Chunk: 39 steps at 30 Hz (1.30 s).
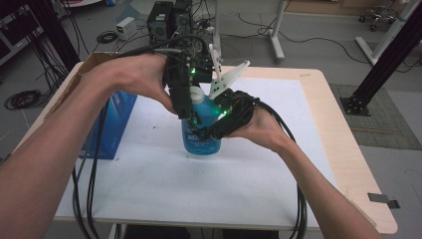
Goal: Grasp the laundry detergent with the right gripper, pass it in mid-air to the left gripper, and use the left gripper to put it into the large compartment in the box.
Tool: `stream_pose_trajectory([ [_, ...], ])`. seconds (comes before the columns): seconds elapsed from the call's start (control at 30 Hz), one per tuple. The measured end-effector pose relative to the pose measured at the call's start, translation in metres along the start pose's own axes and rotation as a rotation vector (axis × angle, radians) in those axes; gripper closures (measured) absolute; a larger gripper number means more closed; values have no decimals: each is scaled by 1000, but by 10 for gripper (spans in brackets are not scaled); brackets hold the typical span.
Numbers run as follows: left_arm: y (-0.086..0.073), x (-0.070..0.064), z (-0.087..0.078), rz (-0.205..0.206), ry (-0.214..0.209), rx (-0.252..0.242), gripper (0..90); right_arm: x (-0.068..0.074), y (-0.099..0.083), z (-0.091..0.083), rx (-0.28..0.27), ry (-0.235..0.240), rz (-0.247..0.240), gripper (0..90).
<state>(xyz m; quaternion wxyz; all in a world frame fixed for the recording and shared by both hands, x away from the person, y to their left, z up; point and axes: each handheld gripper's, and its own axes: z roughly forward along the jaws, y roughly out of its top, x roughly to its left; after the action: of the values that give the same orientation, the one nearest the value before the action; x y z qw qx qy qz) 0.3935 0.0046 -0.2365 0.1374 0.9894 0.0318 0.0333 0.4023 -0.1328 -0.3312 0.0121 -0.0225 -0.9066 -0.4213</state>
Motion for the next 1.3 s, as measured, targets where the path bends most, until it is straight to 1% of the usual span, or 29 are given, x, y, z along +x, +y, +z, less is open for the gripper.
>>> stream_pose_trajectory([
  [0.07,1,0,0,1,-4,-2,203,0,0,-1,1,-1,-1,454],
  [0.13,1,0,1,-1,-10,-1,204,0,-1,-1,0,-2,2,454],
  [0.4,3,0,3,0,-8,8,224,0,0,0,3,3,-1,455],
  [0.47,3,0,2,4,-8,2,263,0,-1,1,6,2,-2,454],
  [0.5,3,0,2,4,-13,3,263,0,-1,1,8,1,-2,454],
  [0.67,3,0,3,5,-10,8,263,0,-1,1,9,1,-1,454],
  [0.83,5,0,4,21,-9,26,284,0,-1,1,7,0,-6,454],
  [0.87,5,0,4,23,-7,20,299,0,-1,1,8,-1,-7,454],
  [1.03,5,0,3,18,-12,15,313,0,-1,1,8,1,-8,454],
  [1.07,5,0,3,26,-11,21,321,0,-1,1,7,2,-7,454],
  [1.2,6,-1,2,35,-11,25,376,1,-1,1,1,5,-8,454],
  [1.27,7,-1,2,38,-8,31,378,1,-1,1,-2,4,-7,454],
  [1.3,7,-1,2,46,-7,35,380,1,-1,1,0,4,-6,454],
])
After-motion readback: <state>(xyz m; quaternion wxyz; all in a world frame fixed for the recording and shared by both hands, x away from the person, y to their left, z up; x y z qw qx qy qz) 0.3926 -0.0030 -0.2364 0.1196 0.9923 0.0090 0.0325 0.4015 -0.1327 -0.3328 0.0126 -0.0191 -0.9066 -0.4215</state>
